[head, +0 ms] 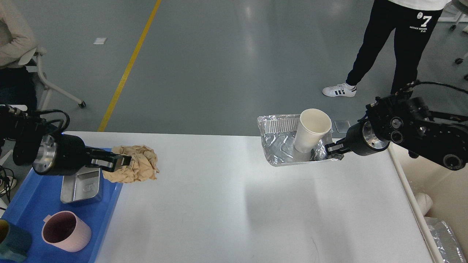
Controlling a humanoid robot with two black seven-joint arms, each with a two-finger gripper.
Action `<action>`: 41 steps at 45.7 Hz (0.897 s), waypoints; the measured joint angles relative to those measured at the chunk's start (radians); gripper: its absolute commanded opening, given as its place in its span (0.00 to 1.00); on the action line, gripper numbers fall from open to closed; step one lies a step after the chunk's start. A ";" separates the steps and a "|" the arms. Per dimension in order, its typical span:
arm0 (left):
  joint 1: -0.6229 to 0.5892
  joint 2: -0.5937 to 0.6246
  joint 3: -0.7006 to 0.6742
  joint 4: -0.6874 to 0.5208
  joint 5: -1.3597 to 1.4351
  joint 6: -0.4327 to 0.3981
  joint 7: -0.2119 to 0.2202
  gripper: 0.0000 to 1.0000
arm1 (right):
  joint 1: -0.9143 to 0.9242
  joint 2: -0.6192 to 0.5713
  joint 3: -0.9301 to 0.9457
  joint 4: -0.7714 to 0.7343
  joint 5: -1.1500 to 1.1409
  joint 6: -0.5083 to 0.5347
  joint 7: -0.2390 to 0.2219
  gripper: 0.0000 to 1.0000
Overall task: Tidy desktop
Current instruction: 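Grasp the crumpled tan wrapper with the left gripper and lift it, then drop the tan wrapper into the foil tray held by the right gripper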
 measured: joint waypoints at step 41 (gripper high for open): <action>-0.222 -0.783 -0.179 0.432 0.094 -0.055 0.057 0.01 | 0.000 -0.005 0.003 0.005 0.000 0.001 0.001 0.00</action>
